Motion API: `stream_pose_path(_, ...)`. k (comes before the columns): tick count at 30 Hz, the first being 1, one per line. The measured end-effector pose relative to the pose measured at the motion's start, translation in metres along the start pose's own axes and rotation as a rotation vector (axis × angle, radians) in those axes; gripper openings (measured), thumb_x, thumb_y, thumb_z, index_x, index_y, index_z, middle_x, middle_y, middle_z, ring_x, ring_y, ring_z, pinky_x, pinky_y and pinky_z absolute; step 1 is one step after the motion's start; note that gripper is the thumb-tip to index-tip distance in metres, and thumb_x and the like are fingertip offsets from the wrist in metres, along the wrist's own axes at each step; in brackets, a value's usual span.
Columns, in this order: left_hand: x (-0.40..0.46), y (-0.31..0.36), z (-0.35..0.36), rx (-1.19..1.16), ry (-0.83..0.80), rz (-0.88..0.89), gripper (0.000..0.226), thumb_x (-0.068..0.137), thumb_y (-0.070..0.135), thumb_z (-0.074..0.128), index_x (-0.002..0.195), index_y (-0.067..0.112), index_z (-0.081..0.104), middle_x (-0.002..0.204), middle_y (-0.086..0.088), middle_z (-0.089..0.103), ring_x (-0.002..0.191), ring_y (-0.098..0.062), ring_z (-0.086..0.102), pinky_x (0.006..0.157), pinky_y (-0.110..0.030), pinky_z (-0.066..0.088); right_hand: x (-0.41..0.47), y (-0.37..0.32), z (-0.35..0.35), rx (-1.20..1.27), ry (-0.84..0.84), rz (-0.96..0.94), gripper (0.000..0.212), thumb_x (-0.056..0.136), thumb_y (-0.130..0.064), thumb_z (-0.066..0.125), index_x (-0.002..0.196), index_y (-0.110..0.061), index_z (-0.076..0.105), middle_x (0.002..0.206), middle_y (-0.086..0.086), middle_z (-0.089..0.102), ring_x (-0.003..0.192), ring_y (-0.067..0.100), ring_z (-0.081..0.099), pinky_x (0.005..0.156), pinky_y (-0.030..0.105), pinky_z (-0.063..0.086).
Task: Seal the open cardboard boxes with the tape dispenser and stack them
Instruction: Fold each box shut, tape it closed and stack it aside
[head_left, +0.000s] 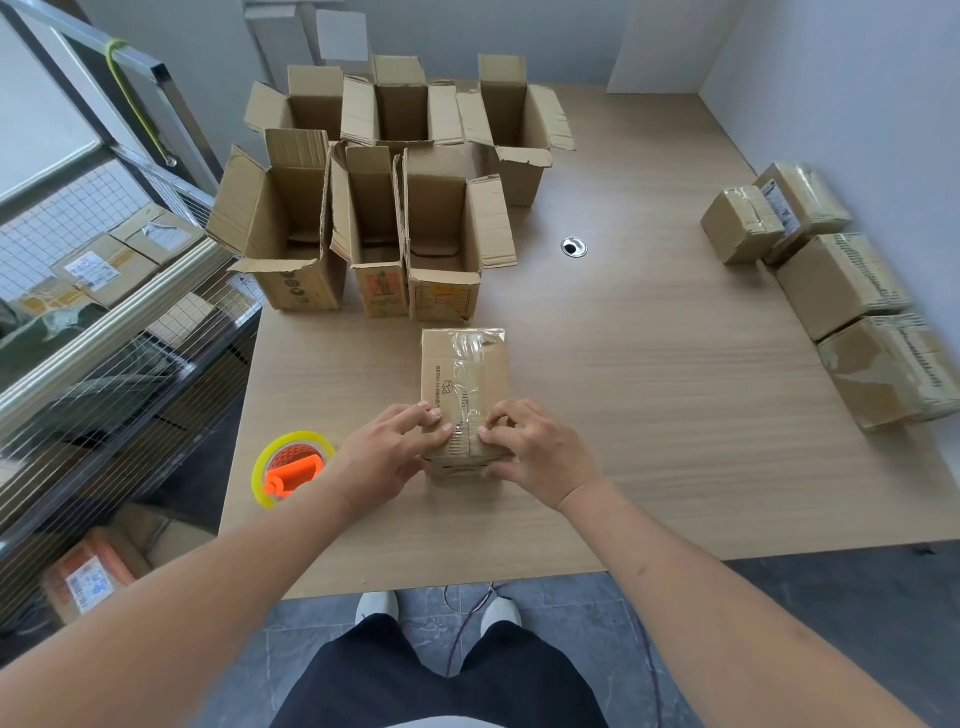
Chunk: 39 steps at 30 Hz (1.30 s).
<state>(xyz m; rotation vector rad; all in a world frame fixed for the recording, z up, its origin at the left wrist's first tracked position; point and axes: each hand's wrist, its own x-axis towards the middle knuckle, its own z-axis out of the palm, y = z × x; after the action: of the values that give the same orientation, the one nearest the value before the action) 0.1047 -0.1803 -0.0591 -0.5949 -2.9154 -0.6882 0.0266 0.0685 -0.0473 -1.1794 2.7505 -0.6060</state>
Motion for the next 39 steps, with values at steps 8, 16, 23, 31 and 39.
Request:
stream_pose_path(8, -0.003, 0.016, 0.004, -0.017, 0.024, -0.072, 0.055, 0.069, 0.005, 0.094, 0.121, 0.007, 0.075, 0.125, -0.012, 0.07, 0.118, -0.037, 0.067, 0.087, -0.052, 0.061, 0.009, -0.001, -0.004, -0.141, -0.097, 0.024, 0.048, 0.069, -0.033, 0.09, 0.107, -0.024, 0.061, 0.121, -0.008, 0.055, 0.109, 0.018, 0.052, 0.065, 0.039, 0.058)
stream_pose_path(16, -0.006, 0.016, 0.001, -0.055, -0.061, -0.135, 0.063, 0.073, -0.005, 0.084, 0.132, 0.011, 0.069, 0.139, -0.01, 0.063, 0.133, -0.034, 0.057, 0.101, -0.05, 0.054, 0.006, -0.032, 0.019, -0.264, 0.021, 0.163, 0.055, 0.069, -0.055, 0.084, 0.106, -0.022, 0.061, 0.113, -0.006, 0.057, 0.102, 0.019, 0.054, 0.054, 0.032, 0.048)
stream_pose_path(23, -0.01, 0.015, -0.01, -0.225, -0.092, -0.236, 0.063, 0.083, -0.019, 0.051, 0.138, 0.011, 0.065, 0.151, 0.0, 0.054, 0.146, -0.016, 0.042, 0.12, -0.037, 0.037, 0.009, -0.046, 0.014, -0.221, -0.031, 0.262, 0.095, 0.066, -0.085, 0.06, 0.139, -0.028, 0.044, 0.122, 0.0, 0.048, 0.108, 0.023, 0.049, 0.084, 0.038, 0.053)
stream_pose_path(31, 0.001, 0.025, -0.035, -0.309, 0.004, -0.325, 0.047, 0.086, -0.014, 0.054, 0.118, 0.011, 0.078, 0.129, 0.0, 0.071, 0.122, -0.016, 0.064, 0.104, -0.015, 0.042, 0.008, -0.056, 0.023, -0.25, -0.102, 0.35, 0.094, 0.067, -0.05, 0.073, 0.147, -0.028, 0.028, 0.133, 0.011, 0.032, 0.127, 0.036, 0.036, 0.113, 0.046, 0.032)
stream_pose_path(39, 0.013, 0.008, -0.032, -0.037, -0.161, -0.233, 0.059, 0.1, 0.01, 0.059, 0.155, 0.027, 0.044, 0.169, 0.006, 0.02, 0.158, -0.016, 0.01, 0.125, -0.032, 0.022, -0.003, -0.023, 0.0, -0.291, -0.125, 0.269, 0.077, 0.077, 0.001, 0.073, 0.142, -0.029, 0.043, 0.157, 0.001, 0.034, 0.148, 0.029, 0.028, 0.125, 0.042, 0.02)
